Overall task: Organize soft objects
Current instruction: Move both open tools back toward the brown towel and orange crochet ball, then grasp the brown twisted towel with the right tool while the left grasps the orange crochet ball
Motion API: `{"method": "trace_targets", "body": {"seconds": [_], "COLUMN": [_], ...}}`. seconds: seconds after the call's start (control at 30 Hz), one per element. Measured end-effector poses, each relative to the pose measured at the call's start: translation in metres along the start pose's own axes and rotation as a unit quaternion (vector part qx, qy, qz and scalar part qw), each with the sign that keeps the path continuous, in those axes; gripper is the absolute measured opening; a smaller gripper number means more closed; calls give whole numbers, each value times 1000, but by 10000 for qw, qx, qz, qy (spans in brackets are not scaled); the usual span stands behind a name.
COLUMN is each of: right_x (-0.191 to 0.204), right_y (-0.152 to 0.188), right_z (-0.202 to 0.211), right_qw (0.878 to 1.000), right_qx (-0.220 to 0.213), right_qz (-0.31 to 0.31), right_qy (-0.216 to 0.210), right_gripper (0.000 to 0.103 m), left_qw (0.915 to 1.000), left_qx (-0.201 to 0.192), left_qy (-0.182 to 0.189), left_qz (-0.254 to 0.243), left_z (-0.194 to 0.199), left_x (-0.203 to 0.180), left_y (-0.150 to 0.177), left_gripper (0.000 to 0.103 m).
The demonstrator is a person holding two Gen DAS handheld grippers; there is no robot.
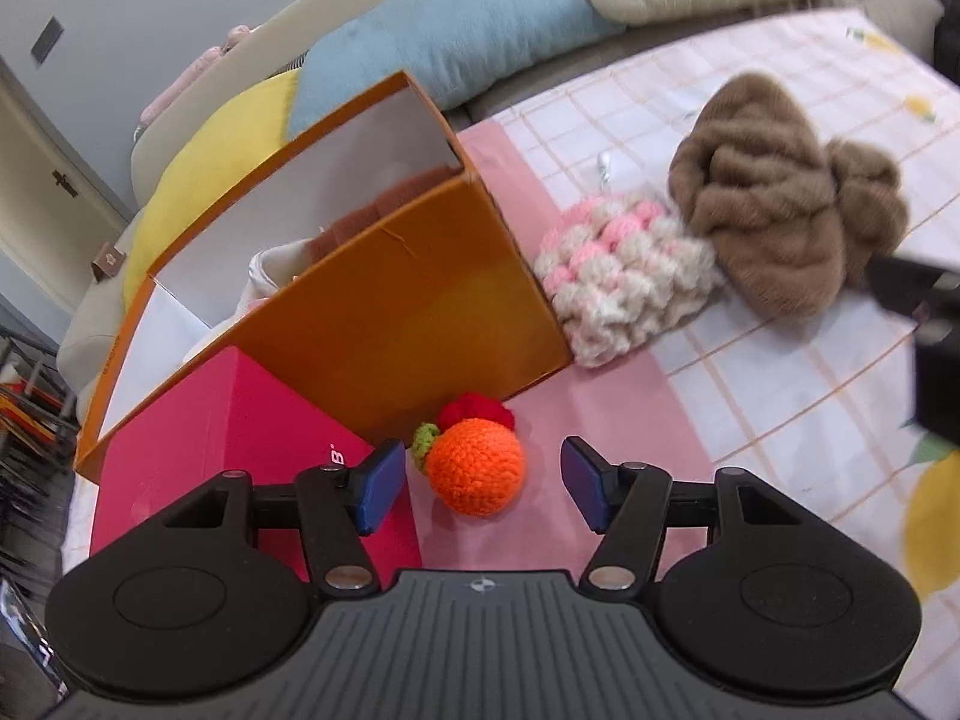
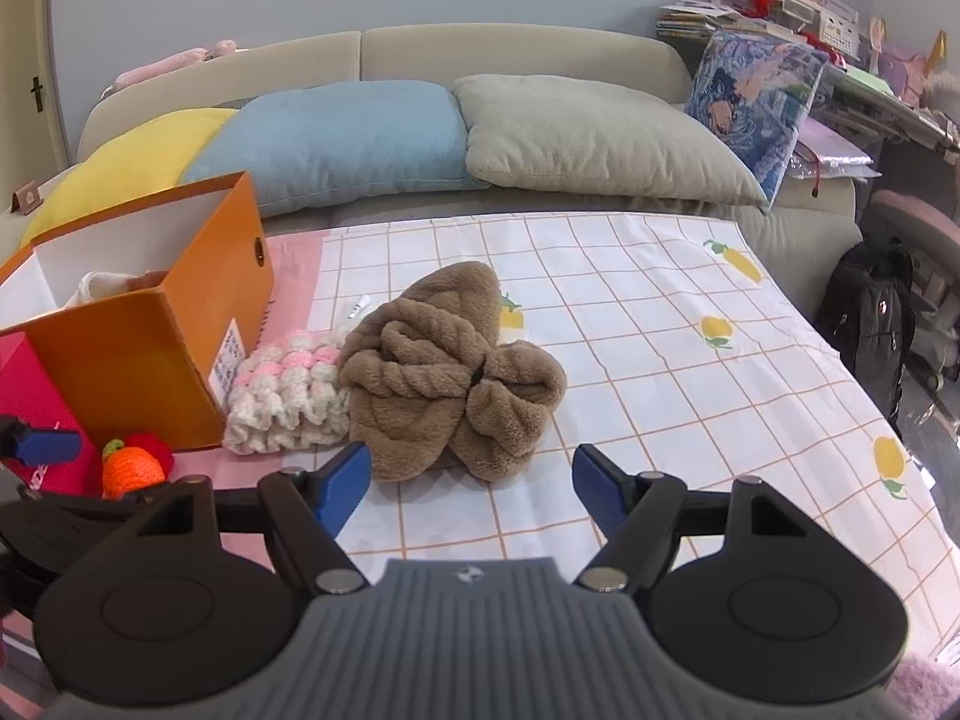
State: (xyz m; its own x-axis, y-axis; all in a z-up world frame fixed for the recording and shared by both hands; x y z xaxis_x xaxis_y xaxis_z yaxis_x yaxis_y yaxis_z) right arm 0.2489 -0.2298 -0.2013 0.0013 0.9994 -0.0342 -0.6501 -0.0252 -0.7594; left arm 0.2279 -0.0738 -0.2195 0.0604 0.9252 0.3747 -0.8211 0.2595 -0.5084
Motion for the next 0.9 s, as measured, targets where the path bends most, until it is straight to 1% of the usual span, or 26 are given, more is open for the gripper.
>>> {"method": "trace_targets", "body": {"seconds": [0.07, 0.17, 0.3, 0.47, 0.5, 0.53, 0.6, 0.67, 0.73, 0.77, 0.8, 0.9], "right_x": [2, 7, 15, 24, 26, 27, 27, 24, 23, 22, 21, 15], "right_y": [-1, -4, -4, -5, -5, -5, -6, -9, -12, -13, -13, -11], "right_z": [-6, -12, -18, -19, -20, -22, -26, -30, -36, -40, -44, -59], "right_qw": [10000, 9995, 9987, 9970, 9967, 9964, 9961, 9952, 9934, 9926, 9923, 9942], "right_qx": [-30, -147, -172, -262, -277, -280, -323, -442, -570, -605, -587, -407], "right_qz": [72, 255, 429, 479, 513, 566, 689, 831, 985, 1049, 1088, 991], "right_qy": [-34, -70, -219, -545, -570, -570, -446, -259, -116, -55, 15, 51], "right_gripper": [73, 73, 73, 71, 69, 69, 69, 69, 75, 79, 81, 80], "left_qw": [9995, 9984, 9952, 9929, 9933, 9935, 9945, 9959, 9975, 9980, 9982, 9982], "left_qx": [76, 228, 286, 258, 264, 298, 253, 165, 25, -53, -132, -251], "left_qy": [-134, -188, -327, -400, -331, -307, -223, -118, 49, 114, 182, 403], "left_qz": [-267, -488, -875, -1091, -1079, -1054, -988, -882, -711, -623, -547, -363], "left_z": [-8, -17, -25, -29, -29, -30, -29, -25, -17, -12, -7, 4], "left_x": [-3, -6, -10, -9, -8, -6, -3, -1, 0, 0, 0, -1], "left_y": [1, 4, 7, 8, 8, 8, 8, 7, 3, 1, -2, -7], "left_gripper": [71, 71, 71, 59, 56, 54, 52, 46, 46, 46, 46, 46]}}
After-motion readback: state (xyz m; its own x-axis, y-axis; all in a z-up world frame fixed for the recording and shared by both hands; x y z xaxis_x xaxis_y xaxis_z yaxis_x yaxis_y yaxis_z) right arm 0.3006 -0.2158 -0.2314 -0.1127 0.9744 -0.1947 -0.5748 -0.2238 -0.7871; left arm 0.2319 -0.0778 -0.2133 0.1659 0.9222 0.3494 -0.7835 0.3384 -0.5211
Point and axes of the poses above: each gripper's, at about its wrist camera, not at the fingertips, and z roughly against the way its jaws point, x to its left, y to its underside, the point moved 10 cm from there along -z, roughly the way its jaws point, and after that the axes turned 7 degrees about y, right-handed, at the moved point
